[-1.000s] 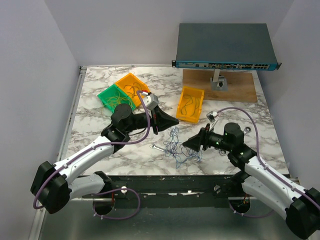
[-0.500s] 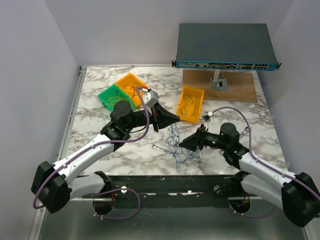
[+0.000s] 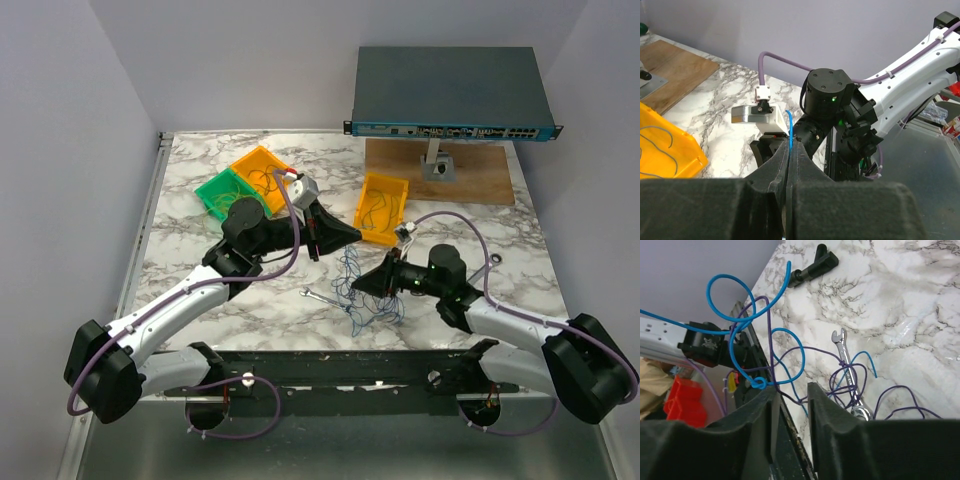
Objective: Untangle the cables
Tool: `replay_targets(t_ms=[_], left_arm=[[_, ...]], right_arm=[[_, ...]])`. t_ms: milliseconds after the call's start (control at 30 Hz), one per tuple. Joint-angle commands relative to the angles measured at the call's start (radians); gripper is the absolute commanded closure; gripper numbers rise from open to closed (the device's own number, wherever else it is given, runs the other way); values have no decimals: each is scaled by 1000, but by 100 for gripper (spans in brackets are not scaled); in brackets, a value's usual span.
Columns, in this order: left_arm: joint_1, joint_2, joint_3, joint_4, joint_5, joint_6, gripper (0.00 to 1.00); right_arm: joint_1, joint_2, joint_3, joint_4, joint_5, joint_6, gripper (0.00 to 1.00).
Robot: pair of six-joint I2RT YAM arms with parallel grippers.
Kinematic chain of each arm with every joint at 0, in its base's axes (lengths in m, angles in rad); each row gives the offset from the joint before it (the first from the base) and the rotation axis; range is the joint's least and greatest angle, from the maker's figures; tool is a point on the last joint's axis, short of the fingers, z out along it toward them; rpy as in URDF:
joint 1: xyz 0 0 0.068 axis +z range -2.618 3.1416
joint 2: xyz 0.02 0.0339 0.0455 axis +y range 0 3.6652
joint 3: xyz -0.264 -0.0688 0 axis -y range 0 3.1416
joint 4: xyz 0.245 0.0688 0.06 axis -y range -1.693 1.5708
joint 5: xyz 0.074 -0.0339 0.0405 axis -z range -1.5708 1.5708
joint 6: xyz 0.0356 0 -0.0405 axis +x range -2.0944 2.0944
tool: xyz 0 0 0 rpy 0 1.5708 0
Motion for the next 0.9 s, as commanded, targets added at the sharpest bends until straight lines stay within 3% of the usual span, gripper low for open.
replay_targets(t_ms=[0,67,100,267,467,600,867], left_arm=[[-2,-2,28,-18,-29,-2,100],[-1,-2,26,-33,-59,1,100],[1,-5,25,-46,-92,5,100],[99,-48,-12,-175,-360,-52,100],[316,-152,-125,-333,-628,-198,100],[329,-260,-213,-386,-880,-212,100],[337,-401,-334,-441,-1201,-267,100]], right_arm=[[9,9,28,88,11,6,74],[9,-8,30,66,17,5,95],[9,-22,36,31,34,-3,99],[9,-169,56,-289,288,-51,99],[8,-382,109,-742,928,36,99],[7,-531,143,-972,1298,161,99],[7,-763,246,-1259,1643,371,99]])
